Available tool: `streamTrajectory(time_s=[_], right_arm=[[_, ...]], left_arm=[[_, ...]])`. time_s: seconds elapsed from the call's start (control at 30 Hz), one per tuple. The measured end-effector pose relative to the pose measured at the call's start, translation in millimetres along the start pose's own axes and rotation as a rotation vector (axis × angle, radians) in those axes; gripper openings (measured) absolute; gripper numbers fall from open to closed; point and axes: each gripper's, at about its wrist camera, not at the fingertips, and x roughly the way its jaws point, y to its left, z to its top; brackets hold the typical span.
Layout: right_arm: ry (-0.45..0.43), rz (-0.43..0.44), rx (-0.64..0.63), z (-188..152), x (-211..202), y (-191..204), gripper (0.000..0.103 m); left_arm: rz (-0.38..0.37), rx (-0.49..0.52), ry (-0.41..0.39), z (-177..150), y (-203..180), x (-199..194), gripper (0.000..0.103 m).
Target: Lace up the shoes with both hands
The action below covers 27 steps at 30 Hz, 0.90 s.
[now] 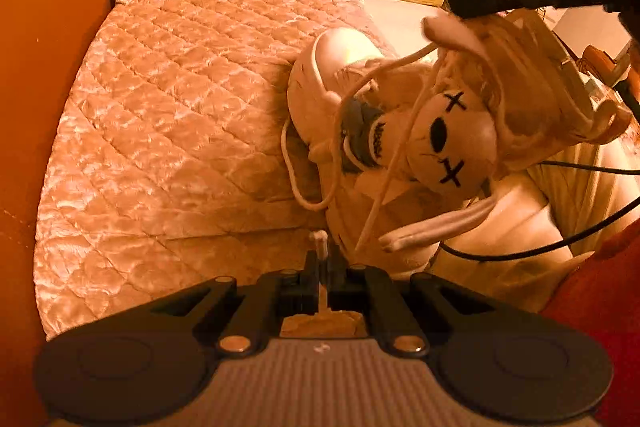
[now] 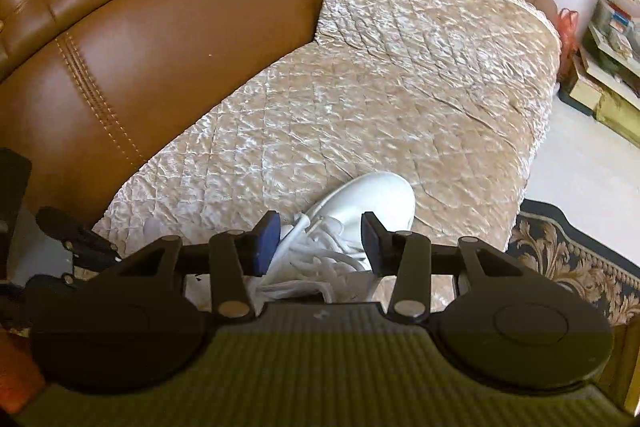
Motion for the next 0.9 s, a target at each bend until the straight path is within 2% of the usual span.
streamTrajectory(time_s=[0.2,0.3,0.33,0.37,0.4,0.43,0.53,0.6,0.67,0.77,0.83,0.9], right_arm=[[0.005,0.006,0.020,-3.4,-4.9,-0.6,0.055],[-0.001,0.006,0.017,-2.8,-5.5,0.0,0.055],[-0.003,0.002,0.019,-3.4,-6.1,-1.4,0.055],[-0.005,-0.003,0.021,-4.0,-6.7,-2.8,0.056],[-0.007,-0.007,0.023,-4.6,-7.3,-4.2,0.057],[-0.008,-0.010,0.030,-6.1,-8.0,-7.1,0.057],[-0.015,-0.004,0.044,-9.7,-10.0,-13.2,0.057],[-0.023,0.001,0.051,-10.9,-10.2,-14.9,0.057],[-0.032,0.005,0.054,-11.0,-9.0,-14.6,0.058],[-0.043,0.009,0.055,-10.8,-7.8,-12.1,0.059],[-0.046,0.003,0.052,-10.7,-8.0,-10.4,0.059],[-0.048,0.001,0.057,-10.7,-8.0,-10.3,0.059]], left_arm=[[0.024,-0.075,0.029,-9.0,19.2,2.6,0.003],[-0.079,-0.159,0.010,-12.1,30.9,-0.5,0.005],[-0.099,-0.211,0.006,-12.8,39.5,-0.9,0.018],[-0.120,-0.263,0.003,-13.4,48.1,-1.3,0.039],[-0.120,-0.316,0.002,-15.3,58.3,-1.1,0.049],[-0.093,-0.371,0.006,-18.7,70.7,-0.3,0.051],[0.009,-0.479,0.003,-21.7,104.6,1.7,0.051],[0.068,-0.467,-0.003,-7.5,114.1,9.8,0.051],[0.088,-0.396,0.013,12.1,109.2,26.1,0.051],[0.061,-0.263,0.065,45.9,84.1,61.3,0.051],[0.032,-0.219,0.093,64.7,68.7,78.1,0.051],[0.036,-0.171,0.120,73.5,53.8,89.3,0.051]])
